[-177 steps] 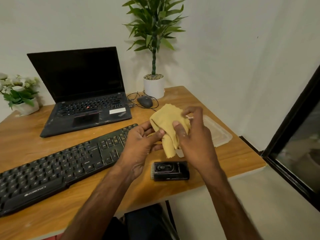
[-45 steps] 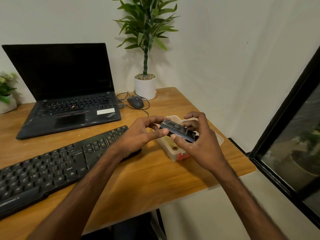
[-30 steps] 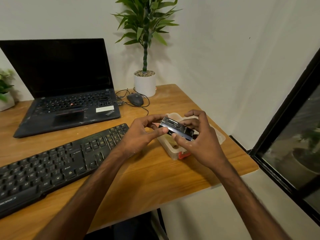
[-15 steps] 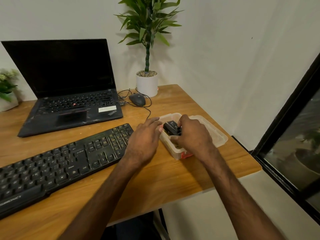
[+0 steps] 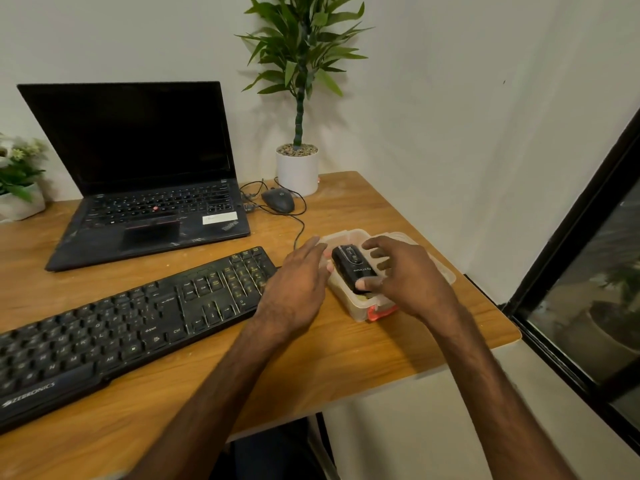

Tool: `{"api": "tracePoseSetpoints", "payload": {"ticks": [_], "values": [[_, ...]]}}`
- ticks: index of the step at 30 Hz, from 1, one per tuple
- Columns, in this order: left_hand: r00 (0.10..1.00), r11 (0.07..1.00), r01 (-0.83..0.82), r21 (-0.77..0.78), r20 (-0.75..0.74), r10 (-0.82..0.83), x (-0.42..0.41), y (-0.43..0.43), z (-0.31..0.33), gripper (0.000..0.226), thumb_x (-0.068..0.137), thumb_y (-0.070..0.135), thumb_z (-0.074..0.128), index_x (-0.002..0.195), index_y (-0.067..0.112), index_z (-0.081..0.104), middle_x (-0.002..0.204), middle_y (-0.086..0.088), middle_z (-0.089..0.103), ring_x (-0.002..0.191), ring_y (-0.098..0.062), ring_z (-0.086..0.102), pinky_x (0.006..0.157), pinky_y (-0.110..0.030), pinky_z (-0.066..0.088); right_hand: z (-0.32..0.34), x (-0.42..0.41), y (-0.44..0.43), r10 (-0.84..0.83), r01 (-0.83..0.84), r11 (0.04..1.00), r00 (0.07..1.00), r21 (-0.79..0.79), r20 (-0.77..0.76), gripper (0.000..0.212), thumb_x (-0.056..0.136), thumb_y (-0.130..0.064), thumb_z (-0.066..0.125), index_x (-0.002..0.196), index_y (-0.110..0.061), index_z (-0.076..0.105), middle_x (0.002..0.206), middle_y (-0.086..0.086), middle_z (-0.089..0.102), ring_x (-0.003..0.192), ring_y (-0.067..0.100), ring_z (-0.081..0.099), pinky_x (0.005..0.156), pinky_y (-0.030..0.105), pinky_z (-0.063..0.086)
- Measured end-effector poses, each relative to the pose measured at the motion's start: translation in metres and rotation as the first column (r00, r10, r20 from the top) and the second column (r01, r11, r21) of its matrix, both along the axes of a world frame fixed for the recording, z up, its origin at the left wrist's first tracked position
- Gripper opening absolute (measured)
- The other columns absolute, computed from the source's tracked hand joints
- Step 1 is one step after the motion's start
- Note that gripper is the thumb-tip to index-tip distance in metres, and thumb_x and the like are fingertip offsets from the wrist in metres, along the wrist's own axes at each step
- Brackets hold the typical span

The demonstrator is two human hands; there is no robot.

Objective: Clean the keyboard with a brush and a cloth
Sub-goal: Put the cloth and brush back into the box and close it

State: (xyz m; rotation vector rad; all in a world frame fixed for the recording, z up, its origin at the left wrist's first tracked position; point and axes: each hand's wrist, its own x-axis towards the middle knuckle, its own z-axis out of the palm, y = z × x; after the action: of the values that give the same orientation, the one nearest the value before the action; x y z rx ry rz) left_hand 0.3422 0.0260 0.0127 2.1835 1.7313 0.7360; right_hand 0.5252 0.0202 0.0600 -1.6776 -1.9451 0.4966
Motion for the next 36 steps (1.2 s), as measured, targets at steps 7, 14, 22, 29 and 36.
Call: {"api": "tracePoseSetpoints", "payload": {"ticks": [7, 14, 22, 29, 36], "values": [[0.949, 0.985, 0.083, -0.154, 0.314, -0.031, 0.016, -0.005, -0.004, 0.084, 0.102, 0.051, 0.044, 0.161, 0.015, -0.004, 0.170, 0.000, -0.001, 0.153, -0.016, 0.016, 0.125, -0.039, 0.019, -0.013, 0.045, -0.002, -0.199, 0.246, 0.932, 0.961, 0.267, -0.193, 0.037, 0.093, -0.020, 0.066, 0.129, -0.017, 0.059, 0.128, -0.001, 0.062, 0.112, 0.017, 0.060, 0.090, 0.036, 0.053], [0.939, 0.970, 0.125, -0.207, 0.341, -0.049, 0.027, -0.009, -0.005, 0.083, 0.106, 0.043, 0.040, 0.158, 0.015, -0.017, 0.167, 0.004, -0.019, 0.140, 0.002, -0.003, 0.110, -0.019, 0.004, -0.050, 0.075, 0.014, -0.310, 0.307, 0.951, 0.946, 0.042, 0.094, 0.053, 0.094, -0.028, 0.061, 0.141, -0.009, 0.045, 0.140, 0.013, 0.051, 0.130, 0.031, 0.044, 0.108, 0.047, 0.037], [0.908, 0.985, 0.120, -0.120, 0.415, -0.060, 0.020, -0.011, -0.006, 0.073, 0.103, 0.036, 0.048, 0.161, 0.020, 0.006, 0.166, 0.004, 0.016, 0.151, -0.012, 0.021, 0.124, -0.035, 0.019, -0.038, 0.075, 0.020, -0.352, 0.374, 0.926, 0.904, 0.050, -0.244, 0.067, 0.076, -0.014, 0.082, 0.132, -0.018, 0.044, 0.125, 0.014, 0.051, 0.116, 0.030, 0.053, 0.091, 0.039, 0.048], [0.856, 0.979, 0.154, -0.131, 0.512, -0.066, 0.020, -0.020, -0.007, 0.073, 0.106, 0.033, 0.044, 0.160, 0.022, -0.003, 0.161, 0.016, 0.013, 0.143, 0.001, 0.016, 0.111, -0.016, 0.020, -0.008, 0.031, -0.027, 0.024, 0.238, 0.769, 0.916, 0.594, -0.399, 0.031, 0.086, -0.005, 0.070, 0.113, -0.015, 0.060, 0.108, -0.002, 0.064, 0.097, 0.011, 0.062, 0.072, 0.019, 0.051], [0.660, 0.976, 0.124, -0.177, 0.750, 0.052, 0.021, -0.022, -0.011, 0.065, 0.108, 0.035, 0.036, 0.162, 0.024, 0.000, 0.166, 0.009, 0.015, 0.150, -0.007, 0.020, 0.125, -0.034, 0.020, -0.042, 0.007, -0.039, 0.245, -0.289, 0.735, 0.957, 0.614, 0.158, 0.047, 0.073, -0.013, 0.081, 0.117, -0.020, 0.066, 0.119, -0.004, 0.068, 0.116, 0.014, 0.057, 0.096, 0.042, 0.048]]}}
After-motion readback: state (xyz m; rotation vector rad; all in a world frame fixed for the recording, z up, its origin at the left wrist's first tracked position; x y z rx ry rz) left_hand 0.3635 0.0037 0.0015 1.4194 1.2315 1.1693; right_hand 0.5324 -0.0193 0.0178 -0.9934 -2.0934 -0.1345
